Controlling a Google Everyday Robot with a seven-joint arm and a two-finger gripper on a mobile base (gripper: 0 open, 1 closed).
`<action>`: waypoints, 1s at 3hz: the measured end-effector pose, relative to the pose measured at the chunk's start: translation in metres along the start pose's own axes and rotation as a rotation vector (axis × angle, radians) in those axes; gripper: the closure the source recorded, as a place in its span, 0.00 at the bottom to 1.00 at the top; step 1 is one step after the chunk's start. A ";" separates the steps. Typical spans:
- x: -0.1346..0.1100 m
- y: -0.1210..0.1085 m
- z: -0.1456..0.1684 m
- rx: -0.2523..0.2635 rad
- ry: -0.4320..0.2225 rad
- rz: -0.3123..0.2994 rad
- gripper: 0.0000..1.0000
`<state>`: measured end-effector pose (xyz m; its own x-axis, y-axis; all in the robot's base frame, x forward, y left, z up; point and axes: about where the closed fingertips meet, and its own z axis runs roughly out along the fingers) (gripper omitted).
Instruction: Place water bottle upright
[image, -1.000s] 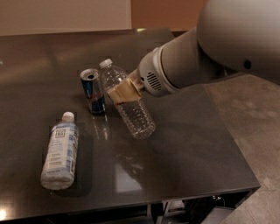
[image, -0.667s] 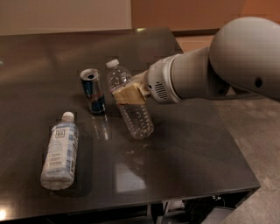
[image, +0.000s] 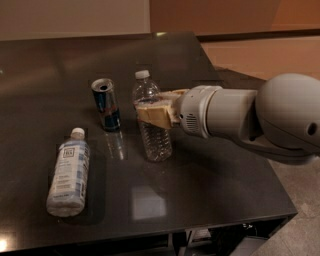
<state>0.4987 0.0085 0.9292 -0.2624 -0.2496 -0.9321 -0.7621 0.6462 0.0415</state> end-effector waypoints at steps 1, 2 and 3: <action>0.003 -0.008 -0.006 0.057 -0.080 0.023 1.00; 0.008 -0.016 -0.014 0.110 -0.134 0.038 1.00; 0.011 -0.020 -0.020 0.143 -0.175 0.043 1.00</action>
Offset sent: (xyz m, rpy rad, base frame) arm -0.0014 -0.0436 -0.0161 0.1501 -0.1269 -0.2027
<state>0.4994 -0.0211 0.9255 -0.1764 -0.0987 -0.9794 -0.6576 0.7521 0.0427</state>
